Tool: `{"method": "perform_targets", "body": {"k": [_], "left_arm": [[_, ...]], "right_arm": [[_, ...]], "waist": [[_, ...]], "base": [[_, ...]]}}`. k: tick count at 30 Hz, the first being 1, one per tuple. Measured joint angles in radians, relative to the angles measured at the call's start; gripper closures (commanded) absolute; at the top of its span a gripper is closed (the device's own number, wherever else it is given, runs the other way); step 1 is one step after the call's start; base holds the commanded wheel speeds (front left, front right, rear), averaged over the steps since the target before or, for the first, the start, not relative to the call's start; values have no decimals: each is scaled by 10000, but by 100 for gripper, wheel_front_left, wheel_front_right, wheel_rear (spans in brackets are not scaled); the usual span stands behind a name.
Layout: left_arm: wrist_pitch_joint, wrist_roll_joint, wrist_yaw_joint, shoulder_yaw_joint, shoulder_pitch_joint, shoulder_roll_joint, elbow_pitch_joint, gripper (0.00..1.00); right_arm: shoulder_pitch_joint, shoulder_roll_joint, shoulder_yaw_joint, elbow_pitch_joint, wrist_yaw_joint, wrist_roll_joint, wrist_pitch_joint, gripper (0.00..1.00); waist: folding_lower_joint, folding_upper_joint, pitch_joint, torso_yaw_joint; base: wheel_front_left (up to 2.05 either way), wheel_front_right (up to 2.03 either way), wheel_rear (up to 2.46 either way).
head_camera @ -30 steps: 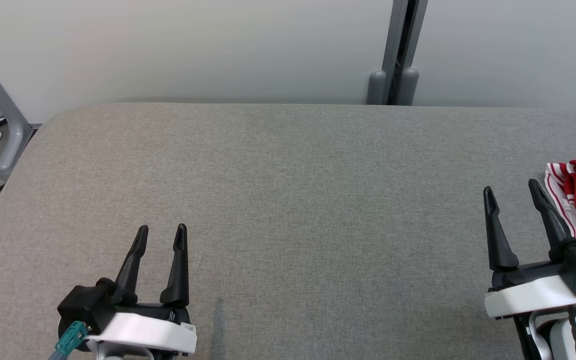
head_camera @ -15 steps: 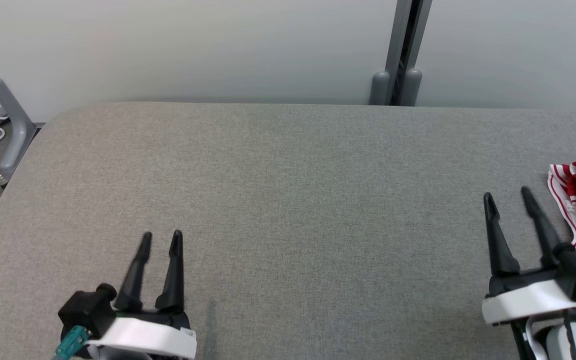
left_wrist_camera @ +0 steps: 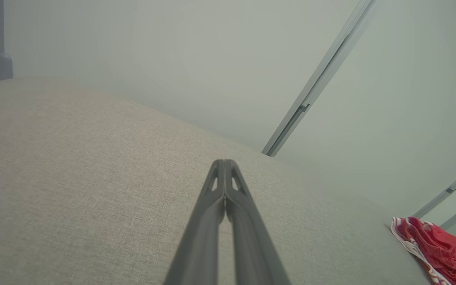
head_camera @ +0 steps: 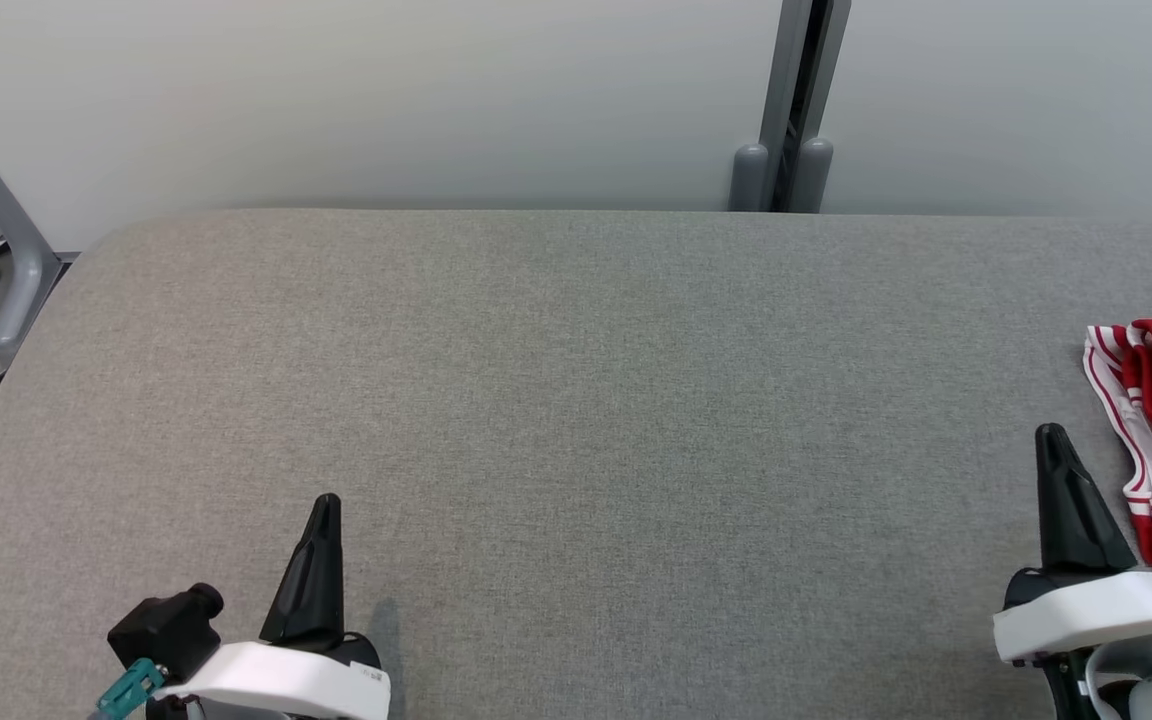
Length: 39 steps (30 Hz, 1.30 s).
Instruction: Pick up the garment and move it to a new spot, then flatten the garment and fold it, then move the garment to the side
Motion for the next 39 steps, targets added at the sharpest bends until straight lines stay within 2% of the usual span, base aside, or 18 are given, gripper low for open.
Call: {"method": "perform_targets", "body": {"k": [18, 39], "left_arm": [[523, -2602, -146, -90, -629, 6, 497, 100], [1022, -5053, -318, -153, -1198, 19, 846, 100]], "right_arm": [[105, 13, -656, -21, 0, 3289, 953, 100], [197, 23, -1333, -10, -2, 6357, 1847, 100]], "waist": [[0, 0, -58, -203], [0, 0, -126, -440]], "base": [[0, 0, 0], [0, 0, 0]]}}
